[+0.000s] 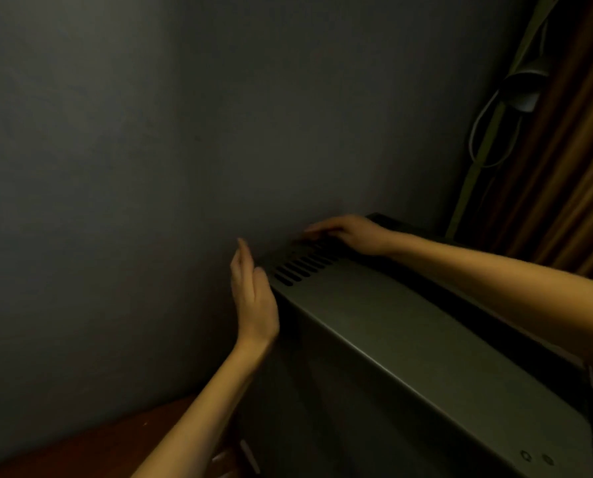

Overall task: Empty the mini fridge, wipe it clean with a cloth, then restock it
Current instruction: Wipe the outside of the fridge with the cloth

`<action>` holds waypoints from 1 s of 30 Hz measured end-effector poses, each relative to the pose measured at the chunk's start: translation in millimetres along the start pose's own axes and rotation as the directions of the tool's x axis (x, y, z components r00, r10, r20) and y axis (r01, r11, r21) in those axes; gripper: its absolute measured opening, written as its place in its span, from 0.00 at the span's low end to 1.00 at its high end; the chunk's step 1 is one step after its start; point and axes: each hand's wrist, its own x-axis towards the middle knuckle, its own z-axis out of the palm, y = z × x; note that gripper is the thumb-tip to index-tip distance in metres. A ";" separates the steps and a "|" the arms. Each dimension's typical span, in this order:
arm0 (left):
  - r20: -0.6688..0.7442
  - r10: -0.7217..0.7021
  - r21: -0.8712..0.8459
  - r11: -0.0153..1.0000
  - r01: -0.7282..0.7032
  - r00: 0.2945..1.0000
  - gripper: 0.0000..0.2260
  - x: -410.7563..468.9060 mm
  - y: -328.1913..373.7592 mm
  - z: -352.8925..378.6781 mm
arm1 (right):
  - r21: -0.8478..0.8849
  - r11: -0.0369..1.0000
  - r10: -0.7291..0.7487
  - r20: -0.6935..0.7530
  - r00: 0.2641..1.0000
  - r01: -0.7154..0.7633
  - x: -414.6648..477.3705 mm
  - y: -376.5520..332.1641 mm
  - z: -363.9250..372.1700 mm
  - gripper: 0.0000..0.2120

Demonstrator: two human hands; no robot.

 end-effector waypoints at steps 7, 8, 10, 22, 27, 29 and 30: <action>-0.120 0.026 -0.046 0.998 -0.032 0.992 0.27 -0.8 1.8 9.3 | 0.195 0.974 -0.140 0.114 0.984 0.116 -55.2 -74.8 12.7 0.19; -0.123 0.032 -0.042 0.998 -0.038 0.992 0.27 -0.2 1.4 9.4 | 0.212 0.970 -0.162 0.190 0.968 0.121 -66.9 -74.8 -1.7 0.18; -0.111 0.047 -0.026 0.998 -0.051 0.993 0.28 0.8 1.4 9.4 | 0.291 0.957 -0.114 0.376 0.920 0.000 -79.0 -62.7 -39.2 0.16; -0.127 0.042 0.001 0.999 -0.042 0.991 0.28 3.2 -3.6 10.6 | -0.025 0.944 0.331 0.011 0.944 -0.330 -17.5 36.1 -9.7 0.18; -0.135 0.035 -0.008 0.999 -0.036 0.990 0.27 1.8 -0.7 11.5 | 0.090 0.995 -0.049 0.099 0.994 0.040 -64.6 -24.5 -4.5 0.17; -0.125 0.037 -0.002 0.999 -0.038 0.991 0.28 1.7 -1.3 10.8 | 0.165 0.974 -0.174 0.100 0.980 0.156 -72.0 -37.0 -9.1 0.18; -0.121 0.045 0.007 0.999 -0.044 0.992 0.28 2.4 -2.2 10.2 | 0.106 0.977 -0.192 0.080 0.978 0.183 -69.0 -32.3 -14.2 0.19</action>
